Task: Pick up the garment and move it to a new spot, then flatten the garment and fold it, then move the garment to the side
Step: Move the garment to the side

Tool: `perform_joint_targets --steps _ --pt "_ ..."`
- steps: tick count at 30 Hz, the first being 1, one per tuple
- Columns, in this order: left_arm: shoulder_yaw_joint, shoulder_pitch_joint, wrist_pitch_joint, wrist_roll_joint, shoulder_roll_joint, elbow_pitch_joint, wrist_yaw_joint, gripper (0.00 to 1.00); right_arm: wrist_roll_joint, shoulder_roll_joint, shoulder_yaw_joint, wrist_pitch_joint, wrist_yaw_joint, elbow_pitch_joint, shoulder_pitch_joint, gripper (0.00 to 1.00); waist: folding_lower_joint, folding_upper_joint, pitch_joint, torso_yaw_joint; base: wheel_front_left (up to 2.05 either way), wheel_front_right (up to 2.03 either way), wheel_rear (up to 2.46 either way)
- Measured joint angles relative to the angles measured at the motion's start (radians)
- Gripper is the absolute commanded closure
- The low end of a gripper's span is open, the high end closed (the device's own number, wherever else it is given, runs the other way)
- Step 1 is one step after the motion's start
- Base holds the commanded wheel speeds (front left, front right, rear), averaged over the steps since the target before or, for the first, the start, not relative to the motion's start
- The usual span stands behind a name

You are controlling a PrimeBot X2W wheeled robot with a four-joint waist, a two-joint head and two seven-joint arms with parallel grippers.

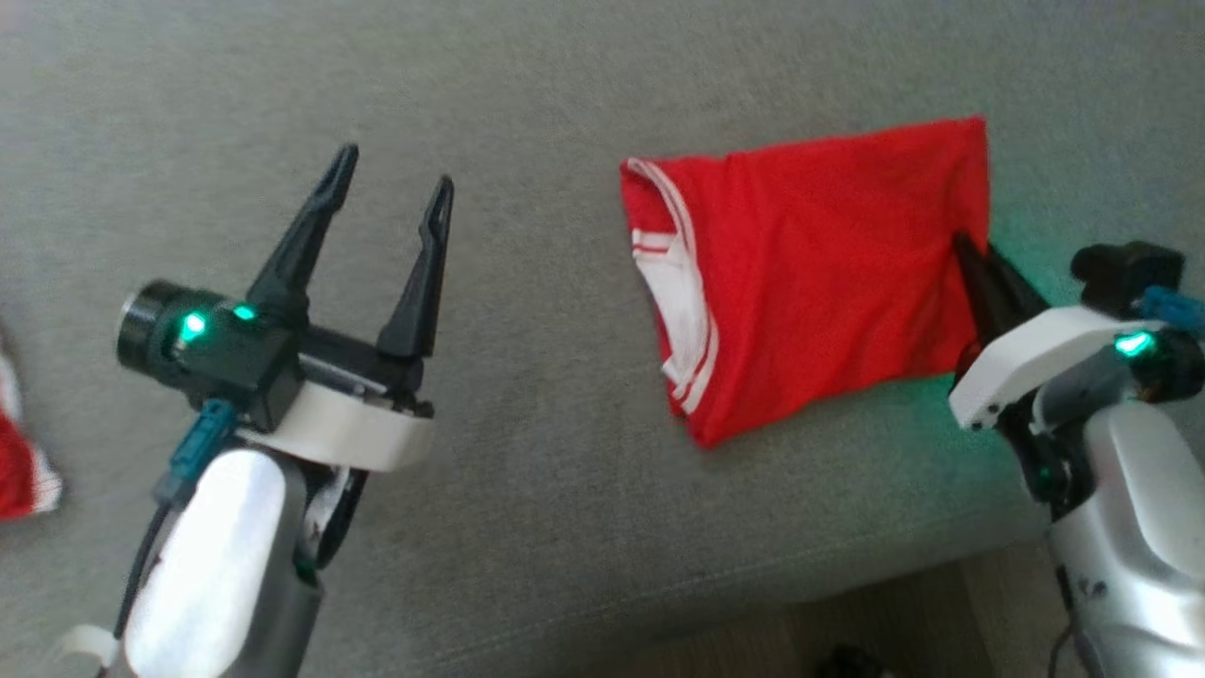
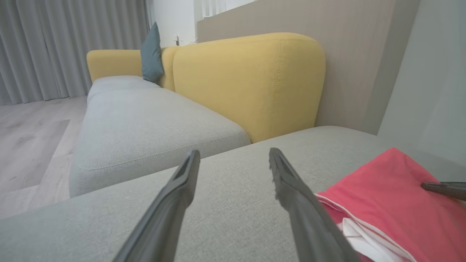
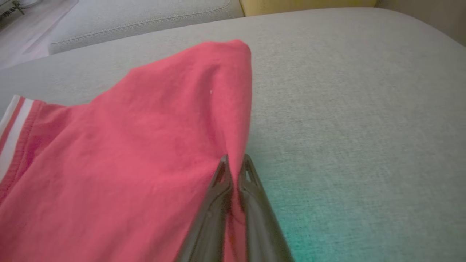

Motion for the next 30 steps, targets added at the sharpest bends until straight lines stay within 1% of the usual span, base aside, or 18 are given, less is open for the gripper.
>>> perform_joint_targets --steps 3,7,10,14,17,21,24,28,29,30 --pt "-0.003 -0.023 0.016 0.012 0.020 -0.031 -0.008 0.00 0.003 0.000 -0.027 -0.028 0.000 0.009 -0.037 1.00 0.0001 0.0000 0.046 -0.033 0.00 0.00 0.00" --pt "-0.015 -0.041 0.046 0.020 0.041 -0.069 -0.018 0.00 0.008 -0.003 -0.097 -0.059 0.000 0.014 -0.110 1.00 0.0000 0.0000 0.100 -0.079 0.00 0.00 0.00" --pt "-0.030 -0.055 0.063 0.026 0.053 -0.089 -0.029 0.00 0.008 -0.016 -0.153 -0.064 0.000 0.011 -0.162 1.00 0.0000 0.0000 0.137 -0.108 0.00 0.00 0.00" --pt "-0.035 -0.080 0.076 0.035 0.061 -0.112 -0.034 0.00 0.007 -0.036 -0.225 -0.066 0.000 -0.008 -0.194 1.00 0.0000 0.0000 0.184 -0.134 0.00 0.00 0.00" --pt "-0.048 -0.102 0.085 0.042 0.067 -0.126 -0.039 0.00 0.003 -0.042 -0.274 -0.061 0.000 -0.026 -0.202 1.00 -0.0001 0.0000 0.216 -0.141 0.00 0.00 0.00" --pt "-0.062 -0.125 0.086 0.051 0.079 -0.145 -0.044 0.00 -0.005 -0.052 -0.308 -0.045 0.000 -0.049 -0.204 1.00 -0.0001 0.0000 0.254 -0.141 0.00 0.00 0.00" --pt "-0.064 -0.138 0.086 0.051 0.084 -0.151 -0.049 0.00 -0.013 -0.049 -0.338 -0.044 0.000 -0.055 -0.217 1.00 -0.0001 0.0000 0.277 -0.137 0.00 0.00 0.00" --pt "-0.070 -0.146 0.086 0.051 0.085 -0.155 -0.052 0.00 -0.056 -0.038 -0.393 -0.049 0.000 -0.051 -0.246 1.00 -0.0001 0.0000 0.302 -0.127 0.00 0.00 0.00" --pt "-0.069 -0.150 0.086 0.051 0.085 -0.154 -0.052 0.00 -0.071 -0.032 -0.405 -0.056 0.000 -0.048 -0.251 0.92 -0.0001 0.0000 0.308 -0.124 0.00 0.00 0.00" --pt "-0.069 -0.156 0.085 0.051 0.085 -0.152 -0.052 0.00 -0.086 -0.025 -0.416 -0.064 0.000 -0.040 -0.258 0.68 -0.0001 0.0000 0.313 -0.122 0.00 0.00 0.00"
